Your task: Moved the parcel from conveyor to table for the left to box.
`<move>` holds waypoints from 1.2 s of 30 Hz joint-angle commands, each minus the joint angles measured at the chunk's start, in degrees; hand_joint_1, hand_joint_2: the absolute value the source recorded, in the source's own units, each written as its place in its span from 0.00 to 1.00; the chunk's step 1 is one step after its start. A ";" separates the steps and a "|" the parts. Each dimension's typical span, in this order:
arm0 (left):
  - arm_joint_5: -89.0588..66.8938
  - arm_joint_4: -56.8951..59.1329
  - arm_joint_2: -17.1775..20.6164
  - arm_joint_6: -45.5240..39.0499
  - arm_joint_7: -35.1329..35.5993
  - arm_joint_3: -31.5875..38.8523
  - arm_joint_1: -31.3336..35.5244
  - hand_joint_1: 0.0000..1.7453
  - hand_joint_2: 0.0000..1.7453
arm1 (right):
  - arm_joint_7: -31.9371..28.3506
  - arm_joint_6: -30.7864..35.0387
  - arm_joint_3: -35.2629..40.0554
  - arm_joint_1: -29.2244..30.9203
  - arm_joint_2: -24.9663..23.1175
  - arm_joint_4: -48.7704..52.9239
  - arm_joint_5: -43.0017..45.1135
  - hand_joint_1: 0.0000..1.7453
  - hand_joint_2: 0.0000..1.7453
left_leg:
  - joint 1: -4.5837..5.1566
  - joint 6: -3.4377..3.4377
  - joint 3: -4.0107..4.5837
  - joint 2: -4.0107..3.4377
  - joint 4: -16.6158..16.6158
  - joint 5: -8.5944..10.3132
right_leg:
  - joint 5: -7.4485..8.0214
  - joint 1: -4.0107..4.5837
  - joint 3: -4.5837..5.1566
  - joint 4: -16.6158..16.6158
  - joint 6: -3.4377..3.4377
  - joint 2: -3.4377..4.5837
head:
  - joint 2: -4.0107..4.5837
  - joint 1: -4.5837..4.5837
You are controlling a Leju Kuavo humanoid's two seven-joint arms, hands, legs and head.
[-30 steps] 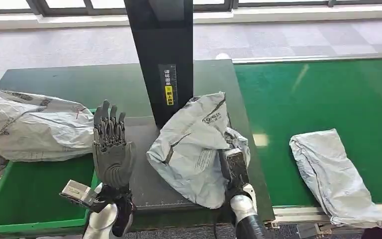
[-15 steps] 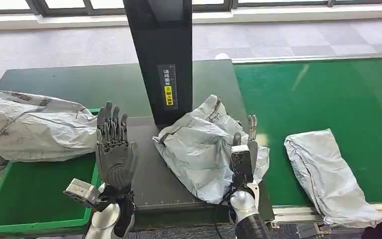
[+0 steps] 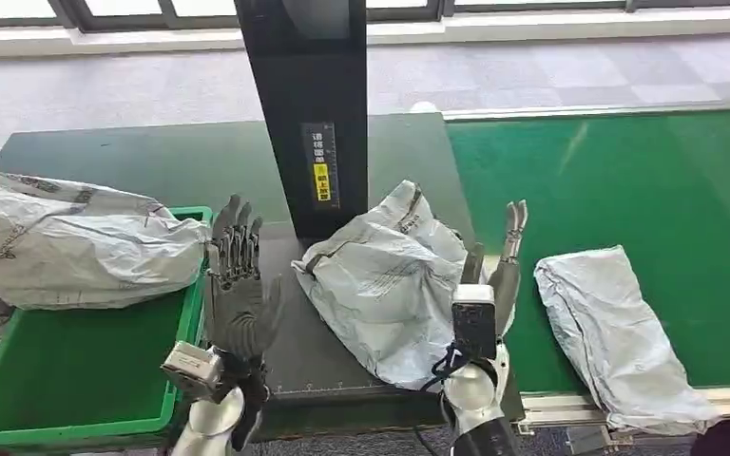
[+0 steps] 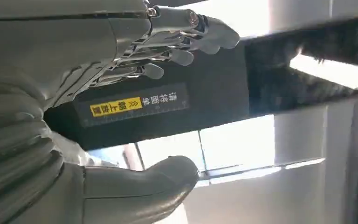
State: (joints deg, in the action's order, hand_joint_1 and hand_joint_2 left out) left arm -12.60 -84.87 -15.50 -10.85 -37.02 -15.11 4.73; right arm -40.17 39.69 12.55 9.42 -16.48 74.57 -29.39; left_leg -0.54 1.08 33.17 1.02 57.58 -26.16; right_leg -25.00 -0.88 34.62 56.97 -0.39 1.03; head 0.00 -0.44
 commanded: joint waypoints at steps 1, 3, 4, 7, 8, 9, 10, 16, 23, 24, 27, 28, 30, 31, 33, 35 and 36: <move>-8.43 22.89 -4.16 -3.09 2.53 -2.58 13.09 0.00 1.00 | 0.17 0.31 -8.90 -8.08 -3.52 28.91 -9.85 0.00 0.00 | -0.02 -0.04 0.03 0.42 0.01 0.05 | -0.10 0.05 -0.19 0.00 0.03 -0.57 | 0.00 0.02; -10.98 29.43 -4.50 -4.90 2.48 -2.82 15.43 0.00 1.00 | 0.17 0.31 -10.63 -9.19 -3.52 33.23 -11.18 0.00 0.00 | 0.03 -0.05 0.00 0.57 0.02 0.07 | -0.13 0.02 -0.22 0.03 0.01 -0.76 | 0.00 0.00; -11.20 33.11 -4.50 -6.60 2.35 -2.97 16.71 0.00 1.00 | 0.17 0.31 -11.30 -9.73 -3.52 34.49 -11.38 0.00 0.00 | 0.05 -0.04 -0.01 0.56 -0.02 0.10 | -0.08 -0.05 -0.16 0.01 0.03 -0.72 | 0.00 0.02; -13.73 37.87 -4.50 -11.72 3.78 -3.06 18.47 0.00 1.00 | 0.17 0.31 -11.67 -9.78 -3.52 34.11 -11.83 0.00 0.00 | 0.00 -0.05 -0.16 0.48 -0.08 0.07 | -0.07 0.01 -0.38 -0.12 0.05 -0.70 | 0.00 0.02; -13.73 37.87 -4.50 -11.72 3.78 -3.06 18.47 0.00 1.00 | 0.17 0.31 -11.67 -9.78 -3.52 34.11 -11.83 0.00 0.00 | 0.02 -0.04 -0.16 0.33 -0.06 0.04 | -0.04 -0.02 -0.30 -0.08 0.03 -0.52 | 0.00 0.02; -13.73 37.87 -4.50 -11.72 3.78 -3.06 18.47 0.00 1.00 | 0.17 0.31 -11.67 -9.78 -3.52 34.11 -11.83 0.00 0.00 | 0.03 -0.06 -0.19 0.33 -0.10 0.05 | -0.04 -0.02 -0.34 -0.11 0.04 -0.56 | 0.00 0.00; -13.73 37.87 -4.50 -11.72 3.78 -3.06 18.47 0.00 1.00 | 0.17 0.31 -11.67 -9.78 -3.52 34.11 -11.83 0.00 0.00 | 0.01 -0.03 -0.14 0.23 -0.04 0.03 | -0.02 -0.03 -0.25 -0.06 0.03 -0.39 | 0.00 0.02; -13.73 37.87 -4.50 -11.72 3.78 -3.06 18.47 0.00 1.00 | 0.17 0.31 -11.67 -9.78 -3.52 34.11 -11.83 0.00 0.00 | -0.01 -0.01 -0.17 0.07 -0.05 -0.01 | -0.01 0.02 -0.22 -0.07 0.03 -0.25 | 0.00 0.02; -13.73 37.87 -4.50 -11.72 3.78 -3.06 18.47 0.00 1.00 | 0.17 0.31 -11.67 -9.78 -3.52 34.11 -11.83 0.00 0.00 | -0.02 -0.03 -0.18 0.03 -0.07 0.00 | 0.01 0.05 -0.22 -0.09 0.03 -0.25 | 0.00 0.02; -13.73 37.87 -4.50 -11.72 3.78 -3.06 18.47 0.00 1.00 | 0.17 0.31 -11.67 -9.78 -3.52 34.11 -11.83 0.00 0.00 | -0.01 -0.02 -0.14 0.03 -0.05 0.01 | 0.01 0.03 -0.17 -0.06 0.02 -0.21 | 0.00 0.02; -22.46 45.76 -4.45 -21.71 11.25 -2.75 21.53 0.00 1.00 | 0.17 0.31 -14.81 -7.75 -3.52 31.26 -12.19 0.00 0.00 | -0.02 -0.03 -0.18 0.10 -0.08 0.03 | 0.01 0.04 -0.25 -0.11 0.02 -0.31 | 0.00 0.02; -24.51 47.88 -4.45 -22.82 12.55 -2.56 22.24 0.00 1.00 | 0.17 0.31 -15.21 -7.32 -3.52 30.78 -12.56 0.00 0.00 | -0.02 -0.04 -0.22 0.12 -0.11 0.03 | 0.00 0.05 -0.30 -0.13 0.03 -0.38 | 0.00 0.02; -32.05 53.77 -3.73 -25.63 19.70 -4.40 24.46 0.00 1.00 | 0.17 0.31 -15.32 -6.85 -3.52 30.85 -12.22 0.00 0.00 | -0.01 -0.04 -0.23 0.04 -0.13 0.05 | 0.05 0.03 -0.31 -0.15 0.03 -0.28 | 0.00 0.02; -33.80 55.36 -3.66 -25.54 21.55 -4.97 25.04 0.00 1.00 | 0.17 0.31 -15.40 -6.79 -3.52 30.87 -12.24 0.00 0.00 | -0.01 -0.05 -0.26 0.02 -0.16 0.06 | 0.05 0.04 -0.34 -0.18 0.03 -0.29 | 0.00 0.02; -37.91 59.99 -4.07 -22.96 26.45 -5.31 26.61 0.00 1.00 | 0.17 0.31 -15.99 -6.59 -3.52 30.33 -13.26 0.00 0.00 | 0.00 -0.03 -0.22 0.03 -0.11 0.02 | 0.04 -0.02 -0.31 -0.11 0.02 -0.20 | 0.00 0.02; -43.69 63.57 -3.79 -19.58 33.29 -8.08 27.71 0.00 1.00 | 0.46 0.31 -16.17 -6.25 -2.23 28.32 -12.28 0.00 0.00 | 0.01 -0.02 -0.22 -0.04 -0.11 0.01 | 0.05 -0.03 -0.29 -0.11 0.02 -0.12 | 0.00 0.02; -45.68 65.14 -3.92 -17.88 35.09 -9.04 28.00 0.00 1.00 | 0.17 0.31 -15.92 -6.08 -3.52 27.67 -13.59 0.00 0.00 | -0.01 -0.03 -0.26 -0.05 -0.17 0.03 | 0.07 0.00 -0.34 -0.18 0.04 -0.15 | 0.00 0.02</move>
State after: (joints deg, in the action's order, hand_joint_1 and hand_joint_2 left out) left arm -47.60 -39.55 -20.04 -34.92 -14.21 -17.53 25.64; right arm -39.93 40.09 1.84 3.88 -16.48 107.84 -42.03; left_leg -0.53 1.08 33.13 0.92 57.58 -26.17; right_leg -24.92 -0.95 34.55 56.97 -0.41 1.09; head 0.00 -0.42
